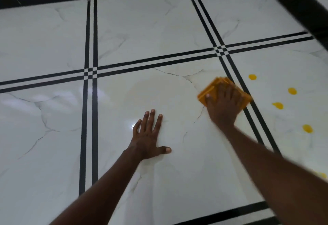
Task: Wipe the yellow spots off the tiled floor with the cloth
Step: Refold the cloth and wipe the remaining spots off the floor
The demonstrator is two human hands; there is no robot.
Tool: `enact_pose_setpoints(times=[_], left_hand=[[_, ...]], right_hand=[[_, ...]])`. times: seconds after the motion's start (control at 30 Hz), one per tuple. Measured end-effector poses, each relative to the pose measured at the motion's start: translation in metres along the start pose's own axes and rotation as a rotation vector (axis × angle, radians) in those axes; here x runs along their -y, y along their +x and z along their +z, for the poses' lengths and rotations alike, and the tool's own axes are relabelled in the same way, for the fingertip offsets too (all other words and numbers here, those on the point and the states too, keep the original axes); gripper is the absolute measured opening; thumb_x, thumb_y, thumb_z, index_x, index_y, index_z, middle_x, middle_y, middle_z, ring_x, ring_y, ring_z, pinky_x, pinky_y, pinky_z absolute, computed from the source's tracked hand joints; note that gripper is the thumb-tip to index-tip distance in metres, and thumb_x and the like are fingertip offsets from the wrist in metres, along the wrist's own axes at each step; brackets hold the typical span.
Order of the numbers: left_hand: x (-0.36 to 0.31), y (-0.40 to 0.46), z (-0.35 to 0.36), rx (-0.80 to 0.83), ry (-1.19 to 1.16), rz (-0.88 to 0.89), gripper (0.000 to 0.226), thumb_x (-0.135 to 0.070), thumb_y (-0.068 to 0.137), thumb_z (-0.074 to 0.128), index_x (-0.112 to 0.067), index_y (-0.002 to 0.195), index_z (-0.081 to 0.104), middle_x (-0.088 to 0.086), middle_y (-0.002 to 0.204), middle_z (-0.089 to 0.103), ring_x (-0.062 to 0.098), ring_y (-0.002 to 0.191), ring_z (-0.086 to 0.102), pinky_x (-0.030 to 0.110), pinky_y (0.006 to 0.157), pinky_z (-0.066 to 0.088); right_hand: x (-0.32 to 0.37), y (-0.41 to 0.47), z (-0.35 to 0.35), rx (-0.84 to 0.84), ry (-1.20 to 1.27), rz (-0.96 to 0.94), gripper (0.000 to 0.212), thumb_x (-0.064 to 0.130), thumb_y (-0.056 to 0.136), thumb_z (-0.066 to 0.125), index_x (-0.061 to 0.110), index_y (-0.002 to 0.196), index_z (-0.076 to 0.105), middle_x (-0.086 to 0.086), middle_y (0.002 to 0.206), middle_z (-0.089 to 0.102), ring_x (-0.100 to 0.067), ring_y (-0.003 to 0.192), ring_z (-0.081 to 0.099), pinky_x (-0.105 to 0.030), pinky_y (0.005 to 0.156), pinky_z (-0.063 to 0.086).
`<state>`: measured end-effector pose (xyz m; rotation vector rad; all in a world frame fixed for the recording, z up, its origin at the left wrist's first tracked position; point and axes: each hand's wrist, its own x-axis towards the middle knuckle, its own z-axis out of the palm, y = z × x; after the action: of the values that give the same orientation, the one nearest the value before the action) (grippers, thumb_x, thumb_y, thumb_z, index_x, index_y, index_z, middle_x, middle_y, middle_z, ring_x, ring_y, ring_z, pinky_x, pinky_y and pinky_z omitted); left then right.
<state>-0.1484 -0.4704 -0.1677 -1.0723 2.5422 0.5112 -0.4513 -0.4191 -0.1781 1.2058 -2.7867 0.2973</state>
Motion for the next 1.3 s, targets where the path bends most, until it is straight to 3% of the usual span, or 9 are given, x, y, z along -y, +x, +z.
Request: enact_pose_setpoints(times=[0.13,0.33,0.43,0.6,0.8,0.93,1.1,1.2,1.3], left_hand=[[-0.006,-0.002,-0.013,0.082,0.043,-0.036,0.13,-0.096,0.066,0.034,-0.026,0.153,-0.032,0.006,0.157,-0.044,0.026,0.147,-0.036,0.05,0.124,-0.007],[-0.008,-0.001,-0.012,0.096,0.088,-0.058,0.127,-0.091,0.073,0.041,-0.024,0.155,-0.029,0.007,0.158,-0.041,0.026,0.148,-0.034,0.049,0.124,-0.007],[-0.007,-0.001,-0.01,0.061,0.08,-0.047,0.127,-0.088,0.074,0.047,-0.025,0.155,-0.027,0.007,0.16,-0.039,0.026,0.149,-0.032,0.047,0.123,-0.007],[-0.008,-0.002,-0.012,0.06,0.077,-0.054,0.126,-0.089,0.074,0.046,-0.025,0.155,-0.028,0.007,0.16,-0.038,0.026,0.15,-0.032,0.049,0.124,-0.006],[-0.008,-0.006,-0.01,-0.002,0.106,-0.025,0.124,-0.087,0.077,0.045,-0.021,0.157,-0.023,0.01,0.163,-0.033,0.029,0.152,-0.025,0.05,0.125,0.0],[-0.01,-0.009,-0.006,-0.106,0.12,-0.02,0.124,-0.087,0.075,0.046,-0.02,0.16,-0.014,0.012,0.166,-0.023,0.03,0.155,-0.017,0.05,0.125,0.005],[-0.019,-0.01,-0.013,-0.058,0.114,-0.036,0.124,-0.083,0.077,0.052,-0.017,0.16,-0.013,0.015,0.166,-0.022,0.033,0.155,-0.015,0.051,0.125,0.004],[-0.016,-0.008,-0.019,-0.02,0.119,-0.051,0.125,-0.081,0.077,0.055,-0.017,0.16,-0.013,0.015,0.166,-0.022,0.033,0.155,-0.014,0.051,0.124,0.006],[-0.014,-0.004,-0.024,0.006,0.13,-0.038,0.125,-0.08,0.077,0.058,-0.018,0.161,-0.011,0.014,0.167,-0.018,0.032,0.156,-0.01,0.049,0.123,0.01]], right_hand=[[0.041,-0.156,-0.033,0.039,0.066,0.228,0.078,0.059,0.1,0.037,0.015,0.163,0.025,-0.021,0.167,0.027,-0.044,0.154,0.025,-0.063,0.124,0.014],[0.044,-0.111,-0.006,0.188,0.095,-0.483,0.068,0.052,0.098,0.04,0.019,0.159,0.038,-0.017,0.165,0.035,-0.042,0.152,0.033,-0.057,0.124,0.018],[-0.028,-0.041,-0.001,0.06,-0.042,-0.333,0.066,0.056,0.105,0.023,0.016,0.155,0.04,-0.02,0.155,0.048,-0.045,0.139,0.047,-0.06,0.115,0.032],[-0.024,-0.165,-0.038,0.057,-0.037,0.061,0.077,0.06,0.102,0.029,0.016,0.164,0.02,-0.021,0.167,0.028,-0.043,0.153,0.025,-0.062,0.124,0.014],[-0.014,-0.142,-0.02,0.19,0.014,-0.512,0.078,0.067,0.099,0.028,0.024,0.164,0.021,-0.012,0.172,0.018,-0.037,0.158,0.017,-0.062,0.125,0.013],[-0.057,-0.065,-0.012,0.153,-0.059,-0.205,0.077,0.066,0.099,0.027,0.023,0.163,0.024,-0.015,0.165,0.034,-0.04,0.151,0.031,-0.061,0.121,0.022],[-0.028,-0.185,-0.035,0.065,0.027,0.157,0.079,0.061,0.099,0.033,0.017,0.164,0.021,-0.022,0.168,0.024,-0.044,0.154,0.022,-0.064,0.124,0.012],[0.006,-0.21,-0.036,0.184,0.054,-0.155,0.082,0.061,0.098,0.036,0.021,0.165,0.015,-0.017,0.172,0.014,-0.041,0.158,0.012,-0.06,0.127,0.001],[-0.033,-0.136,-0.017,0.26,0.003,-0.34,0.078,0.065,0.097,0.036,0.024,0.163,0.027,-0.014,0.169,0.026,-0.04,0.156,0.024,-0.064,0.123,0.018]])
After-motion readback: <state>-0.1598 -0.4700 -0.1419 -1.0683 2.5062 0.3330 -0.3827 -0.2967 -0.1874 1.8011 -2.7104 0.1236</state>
